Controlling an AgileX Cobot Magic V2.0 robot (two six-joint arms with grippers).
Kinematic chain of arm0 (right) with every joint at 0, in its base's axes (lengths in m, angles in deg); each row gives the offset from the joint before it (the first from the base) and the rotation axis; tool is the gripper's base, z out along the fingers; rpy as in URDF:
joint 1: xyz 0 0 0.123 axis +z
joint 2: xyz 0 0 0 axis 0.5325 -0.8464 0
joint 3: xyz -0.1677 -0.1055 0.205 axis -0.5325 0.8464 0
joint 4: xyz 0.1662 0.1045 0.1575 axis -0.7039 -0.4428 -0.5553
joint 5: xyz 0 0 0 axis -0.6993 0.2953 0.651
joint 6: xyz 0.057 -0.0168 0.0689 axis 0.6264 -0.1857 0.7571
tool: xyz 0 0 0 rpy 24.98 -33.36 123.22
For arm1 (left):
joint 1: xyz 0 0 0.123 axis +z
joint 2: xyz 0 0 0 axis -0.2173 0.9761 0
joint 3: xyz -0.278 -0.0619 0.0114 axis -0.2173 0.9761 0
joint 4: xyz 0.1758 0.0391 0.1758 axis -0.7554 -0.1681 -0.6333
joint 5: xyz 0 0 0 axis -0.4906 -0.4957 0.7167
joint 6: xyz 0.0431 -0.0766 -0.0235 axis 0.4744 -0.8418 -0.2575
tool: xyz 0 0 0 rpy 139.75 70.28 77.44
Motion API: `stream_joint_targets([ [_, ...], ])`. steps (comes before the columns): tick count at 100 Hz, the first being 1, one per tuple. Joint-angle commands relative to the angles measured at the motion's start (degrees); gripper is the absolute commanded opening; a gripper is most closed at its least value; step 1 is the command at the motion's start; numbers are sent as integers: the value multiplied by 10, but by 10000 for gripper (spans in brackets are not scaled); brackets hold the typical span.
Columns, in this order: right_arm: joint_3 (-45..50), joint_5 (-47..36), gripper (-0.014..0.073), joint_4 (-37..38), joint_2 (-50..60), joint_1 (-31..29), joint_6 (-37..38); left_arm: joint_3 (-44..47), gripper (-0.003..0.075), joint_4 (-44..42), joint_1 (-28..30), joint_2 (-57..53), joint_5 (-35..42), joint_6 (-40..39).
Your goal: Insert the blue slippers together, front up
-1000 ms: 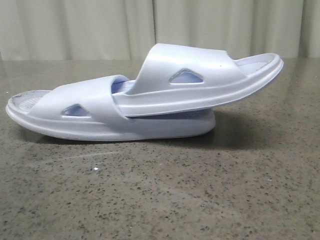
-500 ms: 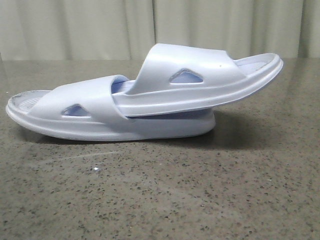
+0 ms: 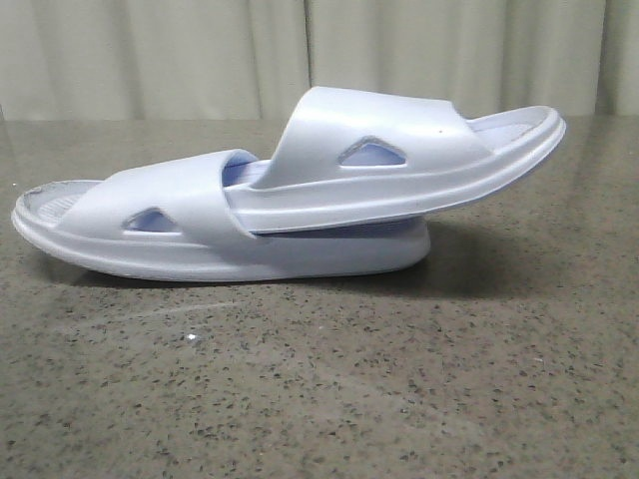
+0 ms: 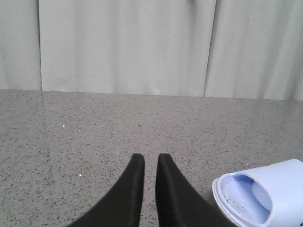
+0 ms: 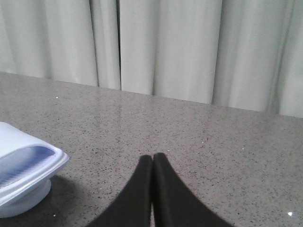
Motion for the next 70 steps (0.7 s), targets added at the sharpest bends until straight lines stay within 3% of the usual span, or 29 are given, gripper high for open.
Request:
stream_joint_targets([
  [1,-15,-37,-107,1,-3,-4,-10,-15,16,5,-4,4,6,-1],
  [33,-15,-37,-107,1,-3,-4,-10,-10,16,-4,-4,4,10,0],
  [46,-15,-37,-107,1,-3,-4,-10,-10,16,-131,-4,4,9,-32],
  [55,-15,-37,-107,1,-3,-4,-10,-9,16,-258,-4,0,10,-196],
  [70,-15,-37,-107,1,-3,-4,-10,9,16,-548,-4,-24,16,-477],
])
